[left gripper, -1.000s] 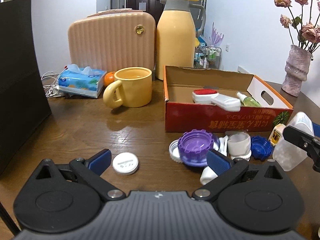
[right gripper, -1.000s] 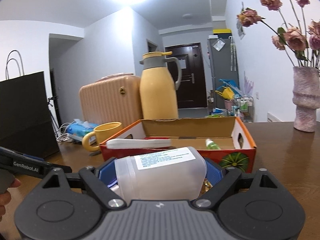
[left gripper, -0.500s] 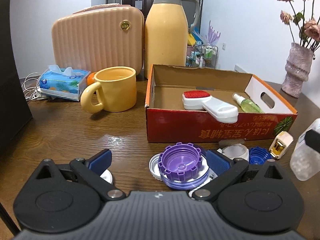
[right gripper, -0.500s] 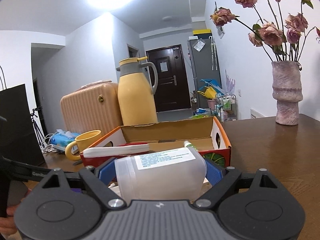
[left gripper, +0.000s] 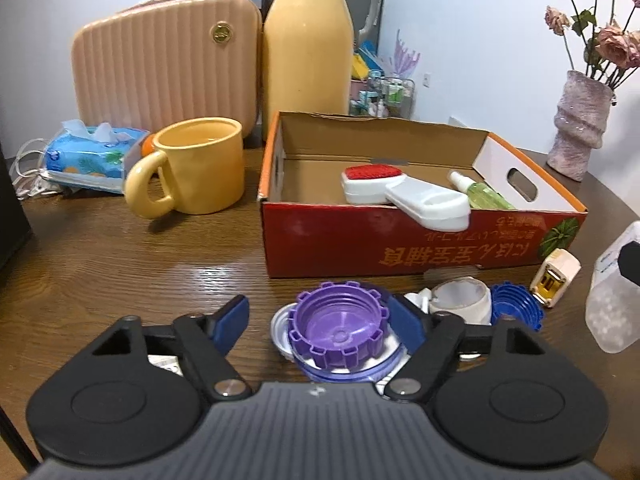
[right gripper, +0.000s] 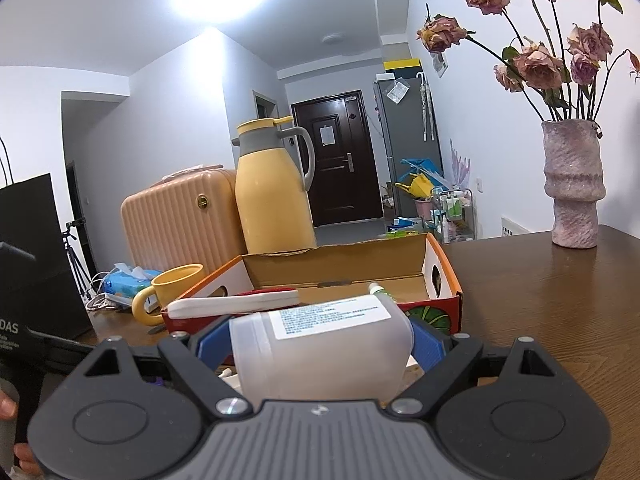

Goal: Organize rigid objects
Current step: 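Grasp the purple-lidded container with the left tool while the right tool holds the white container, then lift and carry both containers toward the cardboard box with both tools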

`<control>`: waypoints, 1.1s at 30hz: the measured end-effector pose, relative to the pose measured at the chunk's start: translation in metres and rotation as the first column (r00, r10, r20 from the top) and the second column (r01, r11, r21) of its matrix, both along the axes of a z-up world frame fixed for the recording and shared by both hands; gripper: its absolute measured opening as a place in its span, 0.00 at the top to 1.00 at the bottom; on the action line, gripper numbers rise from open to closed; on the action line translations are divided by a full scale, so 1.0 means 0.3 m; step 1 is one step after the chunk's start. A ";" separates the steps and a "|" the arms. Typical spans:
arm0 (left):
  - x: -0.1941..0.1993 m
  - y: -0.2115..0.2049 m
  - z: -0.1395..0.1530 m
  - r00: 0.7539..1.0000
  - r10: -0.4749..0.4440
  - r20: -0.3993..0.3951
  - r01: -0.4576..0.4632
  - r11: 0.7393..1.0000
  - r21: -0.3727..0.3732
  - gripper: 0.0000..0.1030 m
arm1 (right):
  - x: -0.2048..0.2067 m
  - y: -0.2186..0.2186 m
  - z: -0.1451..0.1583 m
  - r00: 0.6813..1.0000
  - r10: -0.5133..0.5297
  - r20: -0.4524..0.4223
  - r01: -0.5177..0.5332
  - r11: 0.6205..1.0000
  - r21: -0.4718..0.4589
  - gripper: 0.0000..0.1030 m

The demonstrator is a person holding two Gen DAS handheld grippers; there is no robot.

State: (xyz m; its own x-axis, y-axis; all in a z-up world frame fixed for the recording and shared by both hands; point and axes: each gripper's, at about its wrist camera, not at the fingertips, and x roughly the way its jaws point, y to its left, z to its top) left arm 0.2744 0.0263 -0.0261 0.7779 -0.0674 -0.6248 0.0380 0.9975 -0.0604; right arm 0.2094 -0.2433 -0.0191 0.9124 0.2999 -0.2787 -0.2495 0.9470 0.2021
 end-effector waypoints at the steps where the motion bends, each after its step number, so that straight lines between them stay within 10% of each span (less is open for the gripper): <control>1: 0.002 0.001 -0.001 1.000 -0.007 -0.005 0.007 1.000 -0.008 0.34 | -0.001 -0.001 0.000 1.000 0.000 0.001 0.000 1.000 0.002 0.13; 4: -0.001 -0.001 -0.001 1.000 -0.025 -0.003 0.025 0.999 -0.022 0.45 | -0.001 -0.003 0.000 1.000 0.001 0.001 -0.001 1.000 0.006 0.13; 33: -0.078 0.006 0.066 0.993 -0.012 0.116 0.015 1.000 -0.025 0.46 | -0.004 0.003 0.005 1.000 0.003 0.007 -0.003 1.000 0.008 0.13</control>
State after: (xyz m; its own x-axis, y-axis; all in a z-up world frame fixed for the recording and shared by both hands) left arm 0.2512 0.0282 -0.0063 0.8438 -0.0935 -0.5285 0.0600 0.9950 -0.0803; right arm 0.2083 -0.2422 -0.0177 0.9132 0.3050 -0.2702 -0.2541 0.9446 0.2076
